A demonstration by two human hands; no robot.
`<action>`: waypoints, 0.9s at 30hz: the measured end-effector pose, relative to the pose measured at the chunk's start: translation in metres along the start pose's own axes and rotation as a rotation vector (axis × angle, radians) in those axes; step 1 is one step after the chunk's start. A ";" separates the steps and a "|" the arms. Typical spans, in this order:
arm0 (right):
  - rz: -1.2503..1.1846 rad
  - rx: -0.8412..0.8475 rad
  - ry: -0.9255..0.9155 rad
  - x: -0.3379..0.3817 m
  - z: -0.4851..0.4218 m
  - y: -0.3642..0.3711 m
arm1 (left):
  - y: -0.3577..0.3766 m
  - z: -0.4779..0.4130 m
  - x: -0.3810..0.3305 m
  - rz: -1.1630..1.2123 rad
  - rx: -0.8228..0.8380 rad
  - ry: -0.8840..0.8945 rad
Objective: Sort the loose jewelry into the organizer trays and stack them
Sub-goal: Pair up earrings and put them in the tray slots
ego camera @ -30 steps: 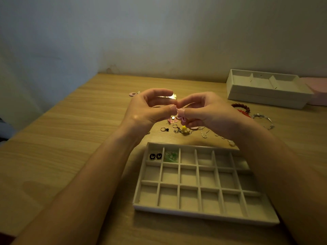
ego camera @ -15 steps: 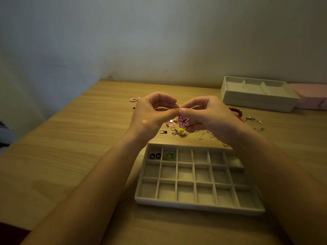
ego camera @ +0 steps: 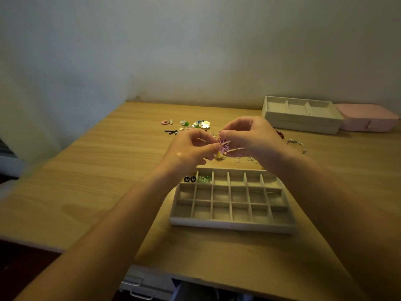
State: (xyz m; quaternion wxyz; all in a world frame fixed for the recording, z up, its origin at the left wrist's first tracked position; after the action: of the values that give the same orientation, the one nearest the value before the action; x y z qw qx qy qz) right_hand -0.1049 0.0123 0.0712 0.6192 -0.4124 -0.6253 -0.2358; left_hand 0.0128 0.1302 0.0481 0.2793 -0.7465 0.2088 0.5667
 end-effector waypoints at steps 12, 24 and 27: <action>-0.034 0.065 0.139 -0.013 0.007 -0.006 | 0.006 0.008 0.012 0.010 0.052 -0.085; 0.564 0.130 -0.044 -0.041 0.002 0.002 | 0.020 -0.008 0.033 -0.614 0.172 0.032; 0.569 0.132 -0.055 -0.047 0.001 0.005 | 0.020 -0.010 0.030 -0.785 0.106 0.115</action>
State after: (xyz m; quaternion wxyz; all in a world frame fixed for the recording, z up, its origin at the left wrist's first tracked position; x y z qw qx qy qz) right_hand -0.1063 0.0055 0.0248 0.6686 -0.5363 -0.5150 -0.0005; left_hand 0.0154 0.1082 0.0178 0.5006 -0.7846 -0.0482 0.3627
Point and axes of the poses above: each hand's wrist, its own z-axis away from the middle knuckle, its own y-axis out of the palm, x = y × z, the point moved 4 cm from there along -z, towards the middle knuckle, and after that the axes turned 15 degrees about -x, right-handed, at the moved point
